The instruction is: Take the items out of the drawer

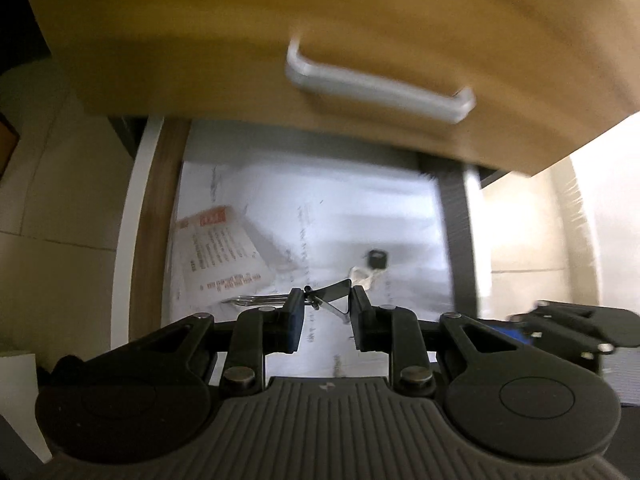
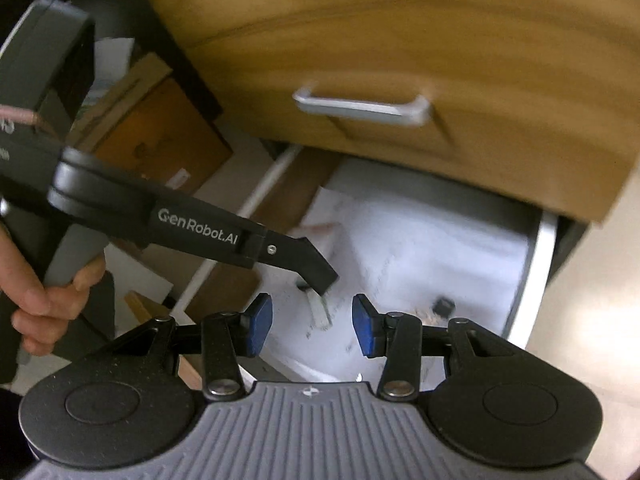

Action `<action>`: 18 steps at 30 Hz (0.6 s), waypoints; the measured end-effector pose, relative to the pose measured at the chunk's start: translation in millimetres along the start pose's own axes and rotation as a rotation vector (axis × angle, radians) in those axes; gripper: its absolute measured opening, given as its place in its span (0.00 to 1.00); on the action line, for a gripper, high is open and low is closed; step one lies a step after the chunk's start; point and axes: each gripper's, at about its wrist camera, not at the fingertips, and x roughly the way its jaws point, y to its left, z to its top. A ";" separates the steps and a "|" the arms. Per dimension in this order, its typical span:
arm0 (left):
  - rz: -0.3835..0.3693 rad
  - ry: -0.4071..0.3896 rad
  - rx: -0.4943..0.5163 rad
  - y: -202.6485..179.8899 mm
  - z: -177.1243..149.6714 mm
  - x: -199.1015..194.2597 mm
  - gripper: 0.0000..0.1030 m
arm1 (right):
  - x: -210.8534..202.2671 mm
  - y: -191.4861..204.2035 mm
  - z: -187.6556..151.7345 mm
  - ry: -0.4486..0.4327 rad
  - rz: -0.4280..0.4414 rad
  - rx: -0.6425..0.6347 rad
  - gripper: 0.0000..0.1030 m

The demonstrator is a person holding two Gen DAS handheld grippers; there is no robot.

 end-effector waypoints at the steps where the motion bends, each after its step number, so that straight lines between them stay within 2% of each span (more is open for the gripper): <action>1: -0.009 -0.008 -0.001 -1.2 -0.5 -7.3 0.26 | -2.4 3.9 1.0 -0.009 0.003 -0.019 0.49; 5: -0.045 -0.033 0.000 -6.2 -1.4 -35.8 0.26 | -13.0 19.5 5.0 -0.047 0.009 -0.099 0.49; 15: -0.108 -0.079 0.073 -26.7 -5.5 -96.1 0.26 | -69.5 62.1 13.1 -0.156 -0.093 -0.342 0.49; 18: -0.119 -0.110 0.111 -34.1 -7.6 -120.1 0.26 | -87.7 77.6 21.5 -0.200 -0.115 -0.426 0.38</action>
